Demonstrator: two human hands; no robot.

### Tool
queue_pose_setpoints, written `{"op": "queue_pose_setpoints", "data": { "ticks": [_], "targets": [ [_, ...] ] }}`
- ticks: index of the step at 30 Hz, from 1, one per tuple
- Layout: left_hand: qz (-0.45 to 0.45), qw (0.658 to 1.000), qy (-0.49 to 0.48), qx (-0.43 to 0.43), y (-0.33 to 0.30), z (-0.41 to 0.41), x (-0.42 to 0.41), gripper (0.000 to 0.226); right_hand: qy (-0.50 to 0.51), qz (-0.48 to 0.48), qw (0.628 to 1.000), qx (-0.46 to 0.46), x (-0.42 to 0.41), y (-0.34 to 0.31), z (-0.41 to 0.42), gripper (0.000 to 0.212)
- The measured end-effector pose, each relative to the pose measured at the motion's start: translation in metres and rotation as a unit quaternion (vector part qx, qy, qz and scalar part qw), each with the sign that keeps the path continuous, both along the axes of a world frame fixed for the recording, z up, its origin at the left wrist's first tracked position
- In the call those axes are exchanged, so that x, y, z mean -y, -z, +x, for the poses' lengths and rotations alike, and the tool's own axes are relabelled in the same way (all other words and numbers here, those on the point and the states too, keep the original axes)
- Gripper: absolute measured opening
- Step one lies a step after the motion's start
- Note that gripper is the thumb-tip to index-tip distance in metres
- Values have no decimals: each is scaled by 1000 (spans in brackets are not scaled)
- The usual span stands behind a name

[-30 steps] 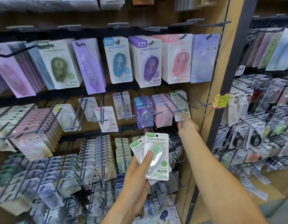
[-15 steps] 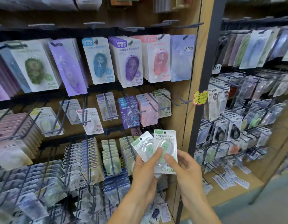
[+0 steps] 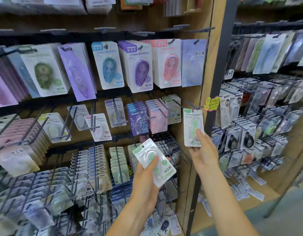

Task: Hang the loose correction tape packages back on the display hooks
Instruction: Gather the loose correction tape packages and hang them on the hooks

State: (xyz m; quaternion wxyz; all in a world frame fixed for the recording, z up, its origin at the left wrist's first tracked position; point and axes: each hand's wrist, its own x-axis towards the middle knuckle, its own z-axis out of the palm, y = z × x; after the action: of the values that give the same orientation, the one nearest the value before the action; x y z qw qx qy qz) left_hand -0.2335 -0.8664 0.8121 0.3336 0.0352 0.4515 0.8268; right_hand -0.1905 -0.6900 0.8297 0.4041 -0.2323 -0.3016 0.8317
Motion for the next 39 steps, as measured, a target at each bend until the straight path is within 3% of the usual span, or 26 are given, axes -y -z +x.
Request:
{"op": "queue_pose_setpoints", "data": {
  "ticks": [11, 20, 23, 27, 30, 33, 35, 39],
  "targets": [
    [-5, 1000, 16, -5, -3, -4, 4, 32, 22, 30, 999, 26, -3, 3, -2, 26],
    [-3, 1000, 25, -1, -4, -8, 4, 33, 46, -59, 996, 54, -15, 0, -38, 35],
    [-12, 1000, 24, 3, -4, -9, 4, 32, 64, -100, 990, 79, -23, -13, -69, 20],
    [-14, 999, 23, 22, -3, -12, 9, 33, 80, -76, 990, 91, -69, 9, -124, 56],
    [-1, 999, 26, 35, -3, -14, 14, 33, 30, -71, 993, 94, -75, 10, -134, 57],
    [-5, 999, 28, 15, -4, -13, 14, 31, 97, -129, 979, 120, -29, -18, -91, 62],
    [-21, 999, 31, -21, -7, -11, 10, 27, 85, -60, 984, 143, 5, -7, -48, 49],
    [-67, 991, 40, -108, -10, -4, -5, 22, -78, 104, 982, 141, 62, 22, 30, 39]
  ]
}}
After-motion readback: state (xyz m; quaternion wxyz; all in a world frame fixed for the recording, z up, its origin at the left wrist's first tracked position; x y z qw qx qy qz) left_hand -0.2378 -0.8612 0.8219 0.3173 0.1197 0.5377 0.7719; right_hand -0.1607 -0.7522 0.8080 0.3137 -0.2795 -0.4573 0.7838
